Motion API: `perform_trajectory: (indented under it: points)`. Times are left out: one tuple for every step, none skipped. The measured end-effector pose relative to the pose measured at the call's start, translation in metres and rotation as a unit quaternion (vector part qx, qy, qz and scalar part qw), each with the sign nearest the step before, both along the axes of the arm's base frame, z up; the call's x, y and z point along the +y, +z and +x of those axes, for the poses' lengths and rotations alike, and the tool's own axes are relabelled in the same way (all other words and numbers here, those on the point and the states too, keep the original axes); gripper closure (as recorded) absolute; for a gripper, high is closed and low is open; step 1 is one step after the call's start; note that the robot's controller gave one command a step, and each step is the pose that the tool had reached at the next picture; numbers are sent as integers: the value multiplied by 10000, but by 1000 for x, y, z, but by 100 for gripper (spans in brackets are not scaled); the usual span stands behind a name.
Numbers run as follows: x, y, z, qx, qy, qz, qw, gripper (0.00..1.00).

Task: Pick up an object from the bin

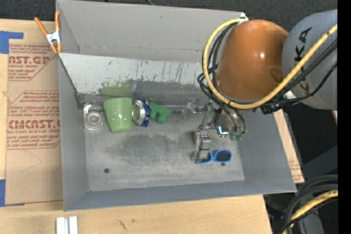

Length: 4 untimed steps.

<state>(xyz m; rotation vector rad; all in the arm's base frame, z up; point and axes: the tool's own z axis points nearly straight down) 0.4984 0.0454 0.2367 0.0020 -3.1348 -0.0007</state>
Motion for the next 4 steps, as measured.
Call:
perform_trajectory:
  points:
    - [-61,-57,-5,-20,2610,7,9653,0]
    - [-109,-161,38,-20,2899,17,9570,0]
    - [-108,-156,39,-44,2905,16,9568,100]
    - [-108,-18,55,-73,3014,-6,9535,100]
